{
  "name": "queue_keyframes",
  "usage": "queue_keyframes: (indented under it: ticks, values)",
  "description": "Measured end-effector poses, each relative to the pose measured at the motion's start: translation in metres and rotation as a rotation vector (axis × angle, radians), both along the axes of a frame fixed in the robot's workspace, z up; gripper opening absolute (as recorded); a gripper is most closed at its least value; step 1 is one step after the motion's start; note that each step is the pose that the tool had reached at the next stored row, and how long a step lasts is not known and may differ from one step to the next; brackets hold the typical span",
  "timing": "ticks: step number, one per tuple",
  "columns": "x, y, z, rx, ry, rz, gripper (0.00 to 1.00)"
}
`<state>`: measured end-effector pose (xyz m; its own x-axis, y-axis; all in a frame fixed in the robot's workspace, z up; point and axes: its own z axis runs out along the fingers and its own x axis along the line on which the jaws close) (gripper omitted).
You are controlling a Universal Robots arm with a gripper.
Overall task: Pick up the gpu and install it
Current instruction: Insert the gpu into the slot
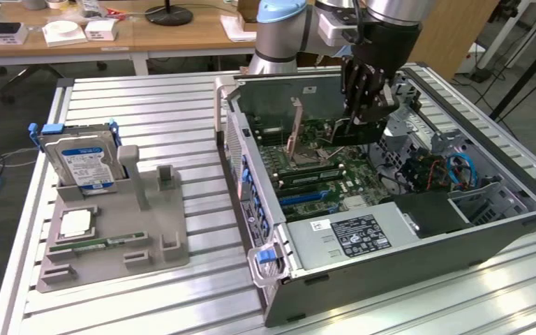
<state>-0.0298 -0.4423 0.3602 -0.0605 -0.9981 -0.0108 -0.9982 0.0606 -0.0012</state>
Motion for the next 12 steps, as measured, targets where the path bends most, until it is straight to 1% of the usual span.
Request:
queue_keyframes:
  ticks: [12]
  values:
    - [0.0, 0.0, -0.0023, 0.0001, 0.0, 0.0, 0.26]
